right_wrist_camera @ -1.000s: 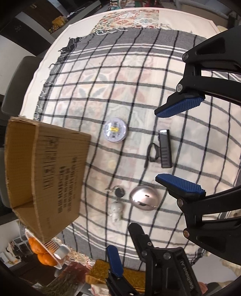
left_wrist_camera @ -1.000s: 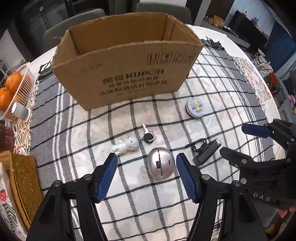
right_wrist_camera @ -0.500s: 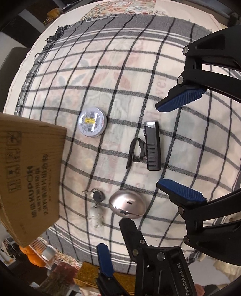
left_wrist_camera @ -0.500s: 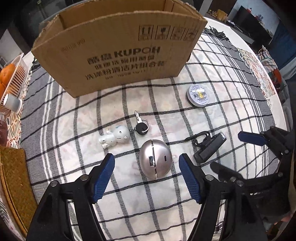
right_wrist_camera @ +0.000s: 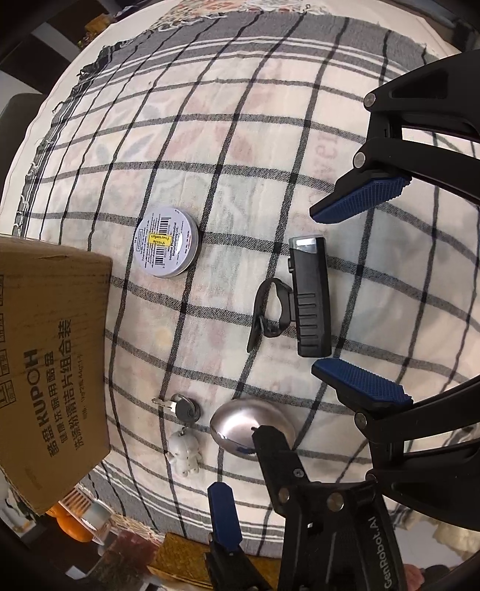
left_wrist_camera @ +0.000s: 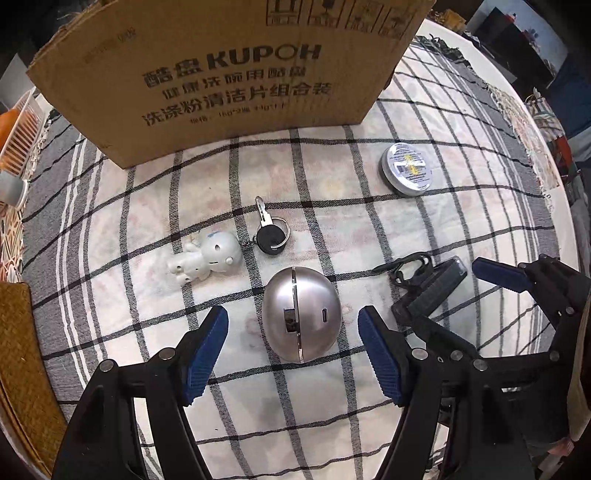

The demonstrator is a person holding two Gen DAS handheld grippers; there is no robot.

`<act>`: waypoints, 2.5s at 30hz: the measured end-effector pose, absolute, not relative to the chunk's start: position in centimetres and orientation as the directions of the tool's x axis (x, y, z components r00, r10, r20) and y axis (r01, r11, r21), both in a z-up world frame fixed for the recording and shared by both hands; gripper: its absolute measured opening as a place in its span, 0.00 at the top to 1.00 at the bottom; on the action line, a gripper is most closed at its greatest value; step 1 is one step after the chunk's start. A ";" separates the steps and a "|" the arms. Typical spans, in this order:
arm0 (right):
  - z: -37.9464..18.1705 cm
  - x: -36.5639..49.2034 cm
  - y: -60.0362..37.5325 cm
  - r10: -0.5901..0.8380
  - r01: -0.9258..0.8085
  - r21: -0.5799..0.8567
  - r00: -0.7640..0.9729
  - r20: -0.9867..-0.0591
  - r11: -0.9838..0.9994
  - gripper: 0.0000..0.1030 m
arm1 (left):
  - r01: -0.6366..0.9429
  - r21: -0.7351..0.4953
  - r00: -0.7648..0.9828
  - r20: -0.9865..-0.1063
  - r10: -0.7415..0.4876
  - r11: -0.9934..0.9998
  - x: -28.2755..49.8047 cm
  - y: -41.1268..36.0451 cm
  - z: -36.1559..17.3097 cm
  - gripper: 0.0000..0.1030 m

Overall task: Organize rigid objects
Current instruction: 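Grasp the silver egg speaker with the left tool while the right tool grasps the black bike light, then carry the silver speaker and bike light with both tools over the box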

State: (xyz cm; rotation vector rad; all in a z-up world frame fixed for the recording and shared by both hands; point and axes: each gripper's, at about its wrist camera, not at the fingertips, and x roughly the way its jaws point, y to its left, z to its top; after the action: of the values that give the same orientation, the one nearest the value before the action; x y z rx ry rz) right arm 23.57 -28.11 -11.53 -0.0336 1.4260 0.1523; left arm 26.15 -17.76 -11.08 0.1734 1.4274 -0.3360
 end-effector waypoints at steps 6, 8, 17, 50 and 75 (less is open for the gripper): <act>-12.7 24.0 -27.5 0.095 -0.133 0.076 0.141 -0.986 0.988 0.26 | 0.315 -0.093 0.080 -0.989 -0.124 0.944 26.2 -18.2 -12.1 0.30; -13.1 24.2 -27.3 0.097 -0.134 0.078 0.140 -0.985 0.988 0.26 | 0.313 -0.090 0.074 -0.990 -0.119 0.946 26.3 -18.4 -12.4 0.30; -14.5 25.0 -26.6 0.083 -0.141 0.063 0.146 -0.986 0.988 0.26 | 0.303 -0.057 0.063 -0.995 -0.079 0.951 26.4 -18.9 -13.9 0.30; -13.1 21.0 -28.8 0.094 -0.118 0.068 0.230 -0.969 0.991 0.29 | 0.403 -0.041 0.202 -0.970 -0.133 0.914 23.5 -17.7 -11.8 0.49; -2.3 22.4 -26.9 0.072 -0.109 0.019 0.509 -0.858 0.994 0.29 | 0.300 -0.109 0.398 -0.889 -0.228 0.948 23.7 -13.3 -4.3 0.49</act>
State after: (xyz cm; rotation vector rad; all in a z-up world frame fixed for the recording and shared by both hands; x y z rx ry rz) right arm 22.43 -26.86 -2.32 -0.0396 1.0310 0.1091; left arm 23.72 -13.34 -4.29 0.0730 1.1122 -0.3349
